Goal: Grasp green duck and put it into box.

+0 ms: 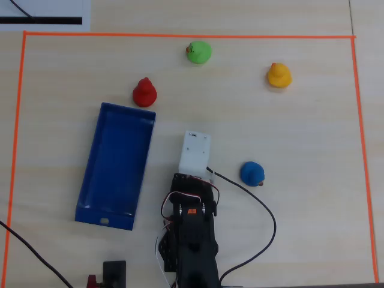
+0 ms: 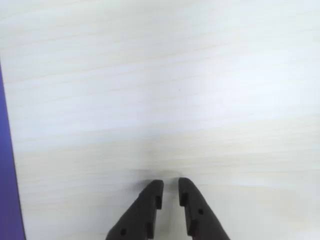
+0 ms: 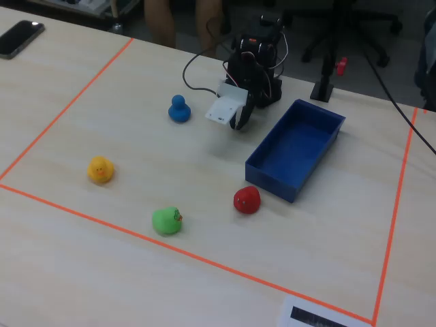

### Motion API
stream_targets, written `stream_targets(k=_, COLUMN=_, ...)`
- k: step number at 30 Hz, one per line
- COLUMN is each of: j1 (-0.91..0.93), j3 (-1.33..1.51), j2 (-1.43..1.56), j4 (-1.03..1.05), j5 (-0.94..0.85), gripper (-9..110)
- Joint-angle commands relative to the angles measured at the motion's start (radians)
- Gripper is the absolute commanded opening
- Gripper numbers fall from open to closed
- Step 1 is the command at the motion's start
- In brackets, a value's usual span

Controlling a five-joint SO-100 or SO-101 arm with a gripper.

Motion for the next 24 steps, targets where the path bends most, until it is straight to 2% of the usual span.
stream_targets(k=1, j1=-0.003, j3=-0.003, j2=-0.014, j4=0.017, j5=0.005, gripper=1)
stream_targets(k=5, j1=-0.012, j3=-0.003, j2=-0.014, j4=0.017, j5=-0.005, gripper=9)
stream_targets(k=12, j1=0.0, j3=-0.003, j2=-0.028, j4=-0.003, j5=-0.008, gripper=2)
stream_targets(k=15, j1=0.057, j3=-0.057, j2=-0.13, j4=-0.218, j5=-0.048, gripper=6)
stream_targets(k=18, j1=0.101, j3=-0.247, j2=-0.325, j4=-0.417, j5=-0.048, gripper=7)
stream_targets(k=24, j1=0.123, j3=-0.643, j2=-0.627, j4=-0.649, j5=-0.084, gripper=8)
